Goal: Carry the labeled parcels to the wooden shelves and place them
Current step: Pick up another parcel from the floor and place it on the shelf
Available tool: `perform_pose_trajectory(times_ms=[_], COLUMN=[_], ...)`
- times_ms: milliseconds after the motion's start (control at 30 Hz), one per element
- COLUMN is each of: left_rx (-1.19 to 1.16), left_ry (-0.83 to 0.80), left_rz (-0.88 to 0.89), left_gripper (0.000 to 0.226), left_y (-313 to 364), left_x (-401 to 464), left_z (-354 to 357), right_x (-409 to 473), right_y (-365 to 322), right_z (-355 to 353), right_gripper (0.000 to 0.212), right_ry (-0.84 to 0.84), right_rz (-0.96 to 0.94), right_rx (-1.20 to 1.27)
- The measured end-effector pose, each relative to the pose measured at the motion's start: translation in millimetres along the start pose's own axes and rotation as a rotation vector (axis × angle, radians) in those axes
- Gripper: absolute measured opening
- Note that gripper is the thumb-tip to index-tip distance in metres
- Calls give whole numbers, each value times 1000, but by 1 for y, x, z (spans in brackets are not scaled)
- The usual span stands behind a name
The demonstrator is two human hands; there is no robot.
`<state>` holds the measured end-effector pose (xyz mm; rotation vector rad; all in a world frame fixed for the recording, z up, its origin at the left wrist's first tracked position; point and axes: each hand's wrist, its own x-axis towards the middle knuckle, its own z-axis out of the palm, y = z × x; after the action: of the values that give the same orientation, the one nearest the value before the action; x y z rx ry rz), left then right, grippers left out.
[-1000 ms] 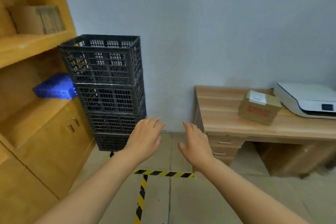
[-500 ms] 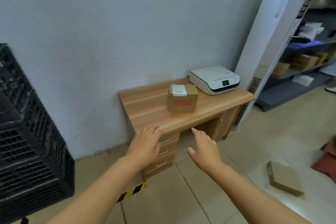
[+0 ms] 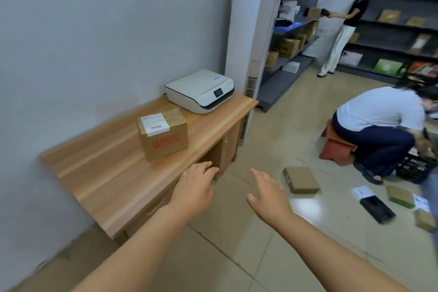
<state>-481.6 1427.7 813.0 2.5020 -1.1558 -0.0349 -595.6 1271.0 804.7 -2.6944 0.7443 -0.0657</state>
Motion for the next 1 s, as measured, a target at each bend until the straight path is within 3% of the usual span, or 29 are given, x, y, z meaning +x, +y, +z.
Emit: perform_pose_trajectory(times_ms=[400, 667, 1000], left_rx=[9, -44, -38], left_ry=[-120, -141, -264], left_rz=[269, 268, 260], left_gripper=[56, 56, 51], left_y=[137, 243, 300], left_x=[182, 302, 421], left_z=[106, 169, 245], right_x=[83, 152, 227], right_y=[201, 348, 466], right_z=[-51, -109, -133], right_gripper=[68, 63, 61], right_ry=[44, 62, 33], right_rz=[273, 364, 474], right_rx=[81, 118, 175])
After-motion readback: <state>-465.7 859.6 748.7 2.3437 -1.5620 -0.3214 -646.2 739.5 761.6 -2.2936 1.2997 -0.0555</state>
